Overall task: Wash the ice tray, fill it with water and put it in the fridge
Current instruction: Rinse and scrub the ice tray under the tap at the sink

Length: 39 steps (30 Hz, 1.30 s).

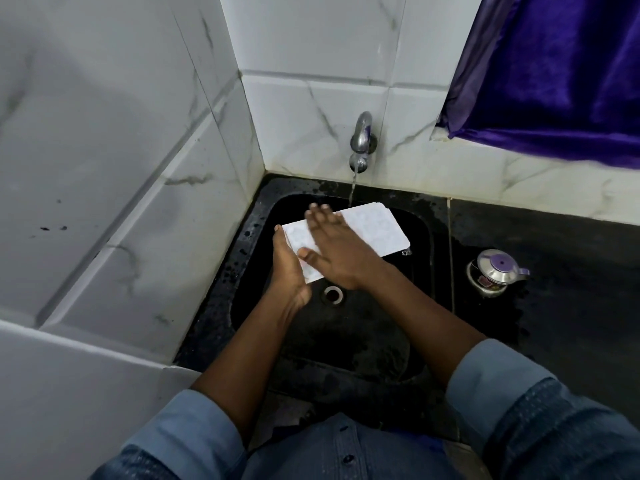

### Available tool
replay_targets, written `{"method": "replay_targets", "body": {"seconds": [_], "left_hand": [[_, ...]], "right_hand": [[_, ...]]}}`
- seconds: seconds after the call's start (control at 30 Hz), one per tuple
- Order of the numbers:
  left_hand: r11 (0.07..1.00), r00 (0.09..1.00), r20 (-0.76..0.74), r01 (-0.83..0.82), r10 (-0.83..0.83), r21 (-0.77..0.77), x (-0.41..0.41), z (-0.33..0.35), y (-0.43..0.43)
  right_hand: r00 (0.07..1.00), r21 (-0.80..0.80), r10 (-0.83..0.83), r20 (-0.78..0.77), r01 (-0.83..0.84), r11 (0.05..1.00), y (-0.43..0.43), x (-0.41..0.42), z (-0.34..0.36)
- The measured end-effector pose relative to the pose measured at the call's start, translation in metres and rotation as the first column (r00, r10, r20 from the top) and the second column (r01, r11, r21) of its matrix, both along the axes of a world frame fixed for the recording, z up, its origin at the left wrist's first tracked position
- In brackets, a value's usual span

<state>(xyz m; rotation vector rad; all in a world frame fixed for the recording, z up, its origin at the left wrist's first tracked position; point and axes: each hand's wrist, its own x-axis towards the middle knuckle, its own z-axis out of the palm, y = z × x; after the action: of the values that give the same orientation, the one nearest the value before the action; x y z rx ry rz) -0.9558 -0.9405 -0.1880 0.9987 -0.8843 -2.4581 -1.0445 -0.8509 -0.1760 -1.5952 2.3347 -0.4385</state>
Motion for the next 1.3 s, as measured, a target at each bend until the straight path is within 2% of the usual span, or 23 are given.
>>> {"method": "replay_targets", "body": {"seconds": [0.1, 0.17, 0.2, 0.23, 0.27, 0.33, 0.47, 0.57, 0.63, 0.73, 0.77, 0.87, 0.9, 0.93, 0.97, 1.03, 1.1, 1.3], "left_hand": [[1.0, 0.986, -0.169, -0.002, 0.006, 0.026, -0.004, -0.01, 0.008], [0.996, 0.977, -0.213, 0.002, 0.017, 0.086, -0.007, -0.014, 0.006], [0.997, 0.986, -0.158, -0.031, 0.043, 0.074, -0.004, -0.011, 0.008], [0.998, 0.996, -0.071, -0.054, 0.053, -0.014, -0.001, -0.01, 0.005], [0.999, 0.999, -0.021, -0.049, 0.049, -0.017, 0.001, -0.008, 0.001], [0.999, 0.998, -0.055, -0.02, 0.022, 0.04, 0.0, -0.007, 0.0], [0.998, 0.998, 0.053, -0.047, 0.044, 0.05, 0.01, -0.012, -0.005], [0.997, 0.998, 0.037, -0.059, 0.057, 0.051, 0.007, -0.012, -0.003], [0.995, 0.998, 0.03, -0.06, 0.058, 0.082, 0.006, -0.008, -0.003], [0.996, 0.998, -0.017, -0.055, 0.056, 0.068, 0.001, -0.001, 0.002], [0.992, 0.994, -0.04, -0.095, 0.099, 0.083, -0.004, 0.004, 0.014], [0.917, 0.917, -0.13, -0.348, 0.376, 0.194, -0.014, 0.007, 0.04], [0.925, 0.925, -0.098, -0.352, 0.367, 0.142, -0.014, 0.005, 0.033], [0.964, 0.964, 0.002, -0.266, 0.266, 0.012, -0.01, 0.006, 0.024], [0.992, 0.986, 0.103, -0.127, 0.129, -0.028, -0.005, 0.006, 0.014], [0.998, 0.991, 0.134, 0.003, -0.011, 0.065, 0.003, -0.002, -0.009], [0.996, 0.999, 0.045, 0.016, -0.02, 0.088, 0.004, -0.008, -0.015], [0.996, 0.998, 0.043, -0.041, 0.037, 0.083, 0.002, -0.007, -0.014]], "right_hand": [[0.992, -0.074, 0.126, 0.013, -0.125, 0.989, -0.013, 0.021, 0.004], [0.988, -0.09, 0.153, 0.0, -0.152, 0.984, -0.015, 0.021, 0.005], [0.988, -0.084, 0.154, -0.022, -0.155, 0.984, -0.013, 0.016, 0.005], [0.989, -0.072, 0.144, -0.041, -0.147, 0.987, -0.012, 0.01, 0.005], [0.992, -0.052, 0.116, -0.044, -0.118, 0.992, -0.009, 0.001, 0.004], [0.999, 0.004, 0.023, -0.022, -0.023, 1.0, -0.001, -0.02, 0.002], [0.977, 0.131, -0.209, -0.053, 0.214, 0.968, 0.024, -0.063, -0.007], [0.96, 0.17, -0.277, -0.035, 0.279, 0.945, 0.032, -0.062, -0.011], [0.975, 0.158, -0.223, 0.013, 0.218, 0.963, 0.025, -0.044, -0.01], [0.999, 0.098, -0.05, 0.014, 0.049, 0.994, 0.007, -0.008, -0.007], [1.0, 0.08, 0.005, -0.002, -0.005, 0.997, 0.001, 0.004, -0.006], [0.994, 0.028, 0.1, -0.051, -0.098, 0.995, -0.006, 0.029, -0.002], [0.991, 0.023, 0.114, -0.069, -0.112, 0.993, -0.002, 0.032, -0.001], [0.987, 0.021, 0.128, -0.095, -0.127, 0.992, 0.004, 0.035, -0.001], [0.982, 0.019, 0.144, -0.126, -0.143, 0.99, 0.012, 0.036, -0.003], [0.972, 0.025, 0.175, -0.159, -0.173, 0.985, 0.031, 0.041, -0.008], [0.97, 0.043, 0.188, -0.155, -0.183, 0.982, 0.044, 0.047, -0.013], [0.978, 0.053, 0.128, -0.167, -0.121, 0.991, 0.01, 0.037, -0.002]]}}
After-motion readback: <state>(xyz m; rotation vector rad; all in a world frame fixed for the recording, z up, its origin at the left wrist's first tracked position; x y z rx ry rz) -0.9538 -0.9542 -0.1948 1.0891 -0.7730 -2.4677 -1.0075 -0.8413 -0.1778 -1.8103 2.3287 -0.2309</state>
